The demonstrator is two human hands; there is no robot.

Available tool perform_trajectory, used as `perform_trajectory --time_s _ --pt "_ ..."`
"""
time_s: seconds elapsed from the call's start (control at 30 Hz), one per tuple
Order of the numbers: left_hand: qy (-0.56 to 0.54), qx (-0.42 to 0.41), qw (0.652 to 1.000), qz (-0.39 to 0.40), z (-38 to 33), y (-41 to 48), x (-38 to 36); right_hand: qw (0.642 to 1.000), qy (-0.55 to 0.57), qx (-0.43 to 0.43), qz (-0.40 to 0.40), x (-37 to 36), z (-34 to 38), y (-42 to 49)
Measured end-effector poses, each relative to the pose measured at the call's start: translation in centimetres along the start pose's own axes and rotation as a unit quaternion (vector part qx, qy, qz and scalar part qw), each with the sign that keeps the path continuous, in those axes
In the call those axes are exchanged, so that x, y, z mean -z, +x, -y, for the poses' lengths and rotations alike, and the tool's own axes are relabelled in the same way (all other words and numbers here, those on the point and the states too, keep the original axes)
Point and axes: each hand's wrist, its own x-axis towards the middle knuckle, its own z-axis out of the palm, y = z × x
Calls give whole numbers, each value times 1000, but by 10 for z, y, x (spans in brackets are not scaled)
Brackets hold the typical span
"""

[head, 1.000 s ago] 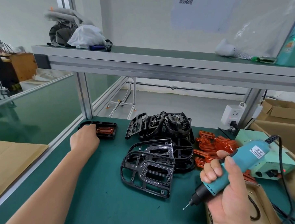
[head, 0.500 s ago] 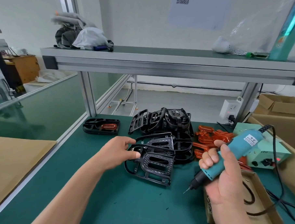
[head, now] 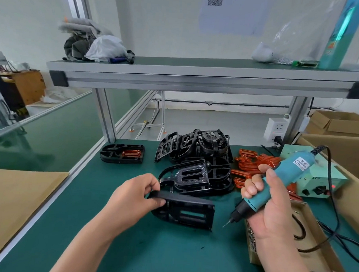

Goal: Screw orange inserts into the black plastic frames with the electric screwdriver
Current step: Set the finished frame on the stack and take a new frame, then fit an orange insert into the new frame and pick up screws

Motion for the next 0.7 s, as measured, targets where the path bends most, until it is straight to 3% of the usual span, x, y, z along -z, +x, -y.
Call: perform_trajectory --time_s 0.13,0.37,0.53,0.7 --pt "73 -44 996 13 -5 -23 6 1000 7 12 -6 3 5 3" --pt "172 -73 974 124 -15 -53 -1 997 38 40 -48 12 19 10" --pt "173 -46 967 181 -20 -63 1 993 61 64 -74 17 30 13" --pt "158 -54 973 161 -22 -66 -3 984 86 98 -117 26 45 15"
